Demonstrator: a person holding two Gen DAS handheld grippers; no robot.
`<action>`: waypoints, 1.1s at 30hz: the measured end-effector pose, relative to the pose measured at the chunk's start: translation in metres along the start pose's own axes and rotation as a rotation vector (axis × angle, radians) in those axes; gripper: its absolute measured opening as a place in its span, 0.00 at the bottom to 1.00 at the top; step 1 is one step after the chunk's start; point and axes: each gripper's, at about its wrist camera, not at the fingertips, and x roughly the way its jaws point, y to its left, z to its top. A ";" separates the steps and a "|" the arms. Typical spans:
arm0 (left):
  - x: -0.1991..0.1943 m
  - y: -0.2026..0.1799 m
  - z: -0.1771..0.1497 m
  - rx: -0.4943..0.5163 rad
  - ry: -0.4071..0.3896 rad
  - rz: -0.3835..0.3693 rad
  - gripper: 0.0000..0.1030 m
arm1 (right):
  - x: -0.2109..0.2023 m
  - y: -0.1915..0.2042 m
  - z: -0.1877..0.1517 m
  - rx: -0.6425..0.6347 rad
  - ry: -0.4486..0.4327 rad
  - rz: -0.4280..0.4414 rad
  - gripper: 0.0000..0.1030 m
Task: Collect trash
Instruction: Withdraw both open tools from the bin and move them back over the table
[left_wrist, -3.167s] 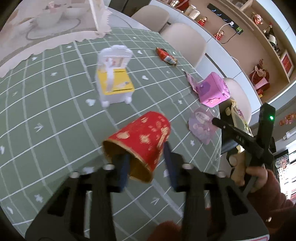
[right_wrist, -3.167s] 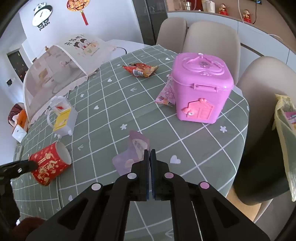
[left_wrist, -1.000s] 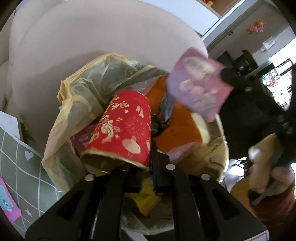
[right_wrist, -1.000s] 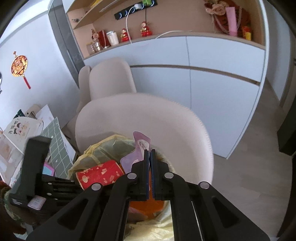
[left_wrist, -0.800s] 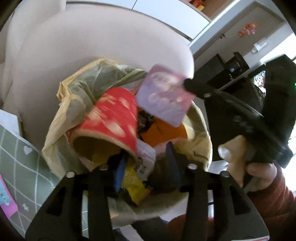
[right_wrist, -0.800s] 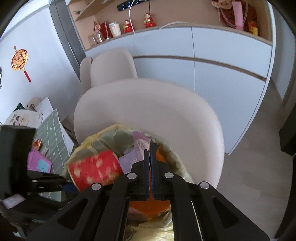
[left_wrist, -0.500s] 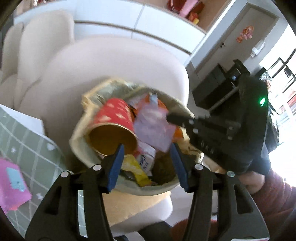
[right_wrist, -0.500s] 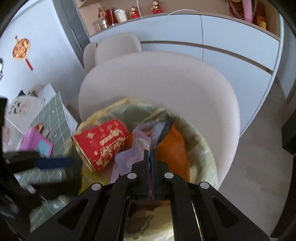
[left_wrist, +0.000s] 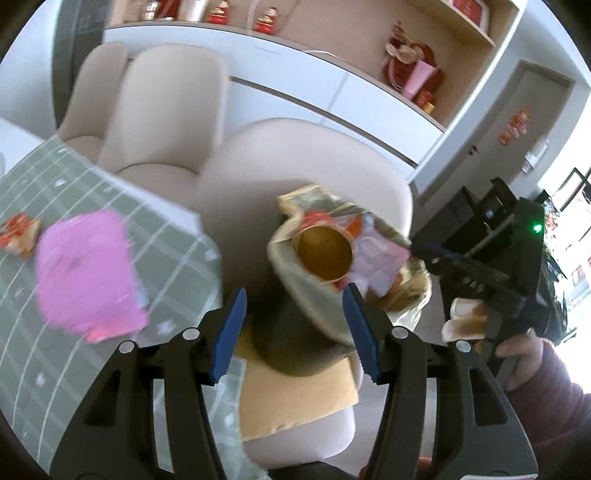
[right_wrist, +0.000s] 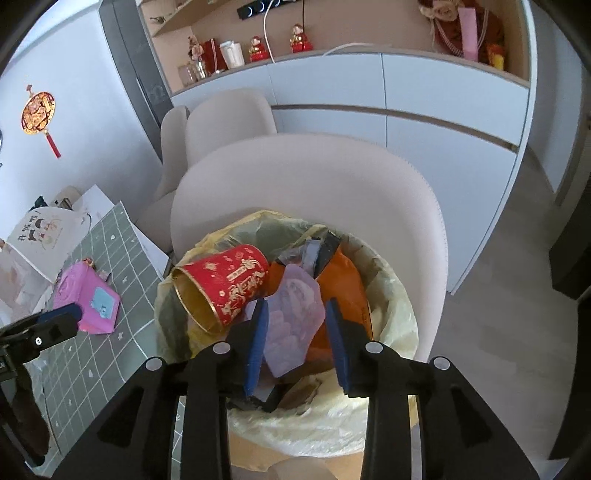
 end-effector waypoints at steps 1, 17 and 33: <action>-0.006 0.006 -0.004 -0.005 -0.005 0.008 0.50 | -0.003 0.004 -0.001 -0.002 -0.008 0.006 0.30; -0.103 0.155 -0.092 -0.209 -0.124 0.358 0.50 | -0.021 0.146 -0.036 -0.224 -0.074 0.137 0.30; -0.084 0.224 -0.044 -0.208 -0.143 0.272 0.50 | 0.004 0.211 -0.072 -0.301 0.023 0.153 0.30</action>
